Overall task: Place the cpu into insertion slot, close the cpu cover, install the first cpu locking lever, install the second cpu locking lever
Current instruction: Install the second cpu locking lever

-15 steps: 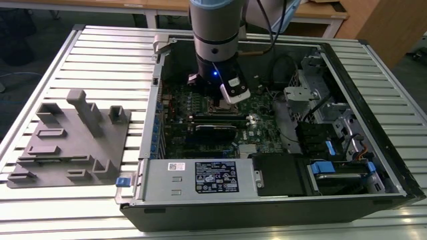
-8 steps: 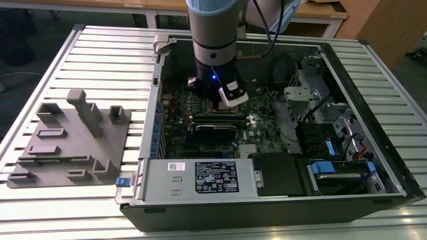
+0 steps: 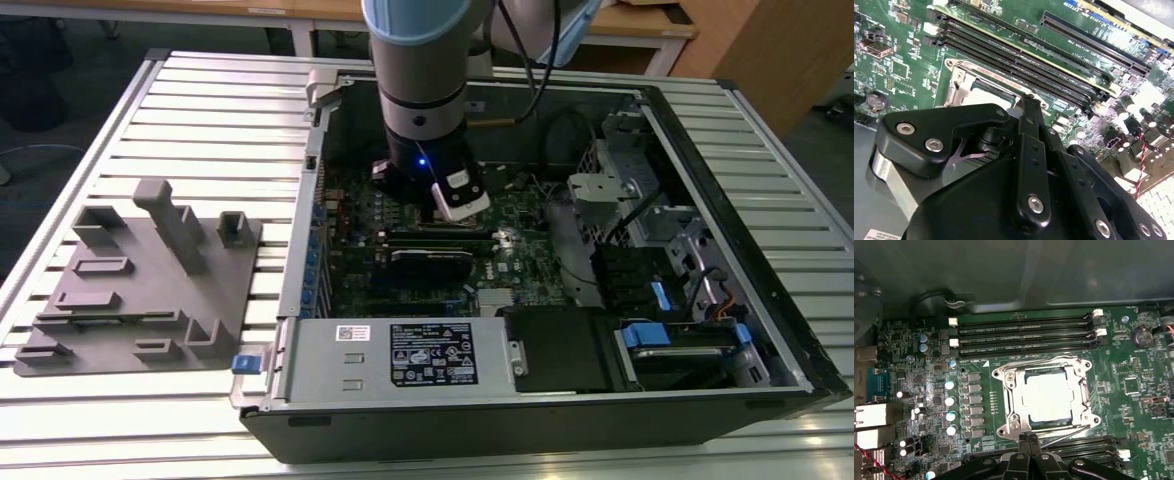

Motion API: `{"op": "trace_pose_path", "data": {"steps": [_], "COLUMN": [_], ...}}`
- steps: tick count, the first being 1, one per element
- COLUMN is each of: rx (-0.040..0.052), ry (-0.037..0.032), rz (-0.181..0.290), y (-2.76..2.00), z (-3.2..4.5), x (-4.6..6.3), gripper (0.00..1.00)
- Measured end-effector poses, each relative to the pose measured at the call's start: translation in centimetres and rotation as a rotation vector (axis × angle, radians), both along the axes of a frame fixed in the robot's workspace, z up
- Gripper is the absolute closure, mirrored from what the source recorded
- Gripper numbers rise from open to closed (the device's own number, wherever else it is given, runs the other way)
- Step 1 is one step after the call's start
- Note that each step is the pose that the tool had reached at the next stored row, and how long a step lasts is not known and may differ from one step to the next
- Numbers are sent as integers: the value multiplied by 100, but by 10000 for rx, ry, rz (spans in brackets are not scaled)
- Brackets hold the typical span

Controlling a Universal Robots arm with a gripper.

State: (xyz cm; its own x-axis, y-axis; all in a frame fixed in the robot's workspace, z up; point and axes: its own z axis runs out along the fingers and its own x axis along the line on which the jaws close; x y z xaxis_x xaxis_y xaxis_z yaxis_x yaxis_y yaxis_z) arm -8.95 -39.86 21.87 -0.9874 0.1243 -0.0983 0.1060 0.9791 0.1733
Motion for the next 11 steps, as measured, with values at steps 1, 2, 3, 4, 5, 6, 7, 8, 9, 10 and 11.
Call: {"op": "trace_pose_path", "data": {"steps": [1, 2, 3, 4, 5, 6, 7, 8, 9, 10, 11], "rx": [0, 1, 2, 3, 2, 1, 3, 3, 2, 2, 2], "ry": [-1, -2, -4, -5, -5, -5, -5, -5, -4, -4, -4], "rz": [0, 0, 0, 0, 0, 0, 2, 1, 1, 0, 0], "y": [0, 0, 0, -1, -3, -6, -10, -16, -23, -31, -39], "z": [-4, -8, -11, -13, -15, -16, -17, -18, -18, -18, -18], "x": [-8, -16, -23, -29, -34, -37, -39, -40, -40, -40, -40], "gripper": [89, 89, 89, 89, 89, 89, 89, 89, 89, 89, 89]}}
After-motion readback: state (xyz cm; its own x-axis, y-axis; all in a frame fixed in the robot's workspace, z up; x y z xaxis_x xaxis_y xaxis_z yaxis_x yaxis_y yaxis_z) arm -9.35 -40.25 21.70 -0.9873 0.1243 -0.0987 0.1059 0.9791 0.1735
